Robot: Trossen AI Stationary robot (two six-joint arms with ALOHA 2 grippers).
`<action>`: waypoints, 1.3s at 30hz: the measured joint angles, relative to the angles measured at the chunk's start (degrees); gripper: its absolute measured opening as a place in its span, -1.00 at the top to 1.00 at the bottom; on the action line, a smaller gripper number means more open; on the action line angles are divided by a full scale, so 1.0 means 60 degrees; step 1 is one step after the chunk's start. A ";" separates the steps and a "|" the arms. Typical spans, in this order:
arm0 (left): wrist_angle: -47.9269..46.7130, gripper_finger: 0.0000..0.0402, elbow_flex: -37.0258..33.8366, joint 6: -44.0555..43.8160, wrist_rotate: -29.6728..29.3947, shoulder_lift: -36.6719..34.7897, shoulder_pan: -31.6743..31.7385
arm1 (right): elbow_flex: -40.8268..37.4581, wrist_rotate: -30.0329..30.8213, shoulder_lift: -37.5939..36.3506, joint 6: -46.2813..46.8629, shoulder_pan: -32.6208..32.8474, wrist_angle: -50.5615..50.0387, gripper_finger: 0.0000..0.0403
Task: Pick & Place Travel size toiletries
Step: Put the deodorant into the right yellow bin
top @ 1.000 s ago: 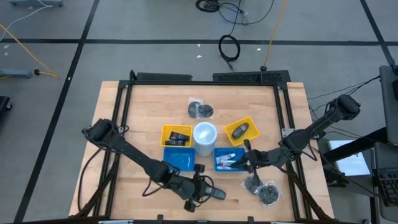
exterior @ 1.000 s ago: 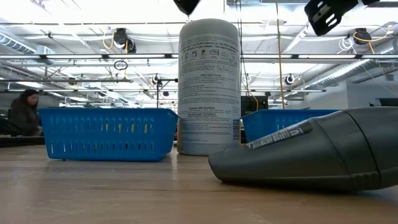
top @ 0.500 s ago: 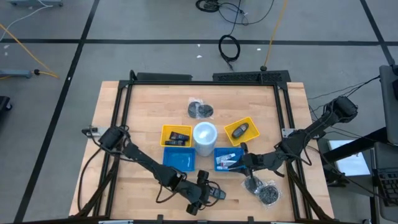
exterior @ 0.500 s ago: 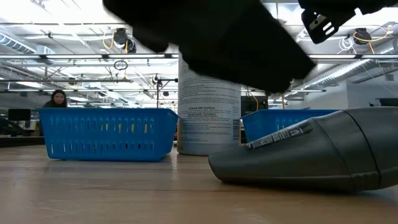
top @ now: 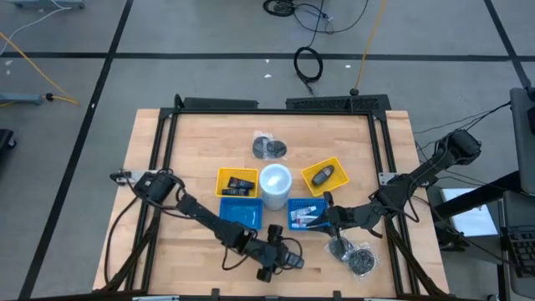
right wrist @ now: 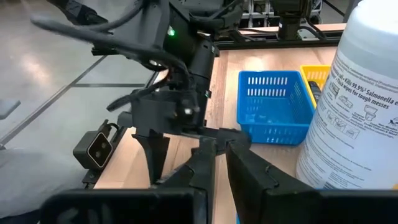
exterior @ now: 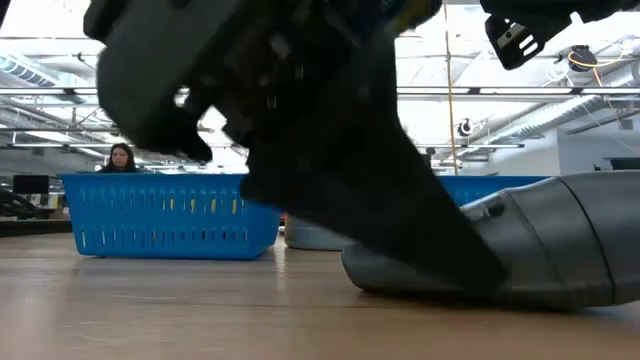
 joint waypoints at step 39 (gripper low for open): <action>-0.0491 0.14 -0.0004 0.0308 -0.0682 -0.1094 -0.0077 | 0.0004 0.0007 0.0000 -0.0004 0.0000 0.0016 0.78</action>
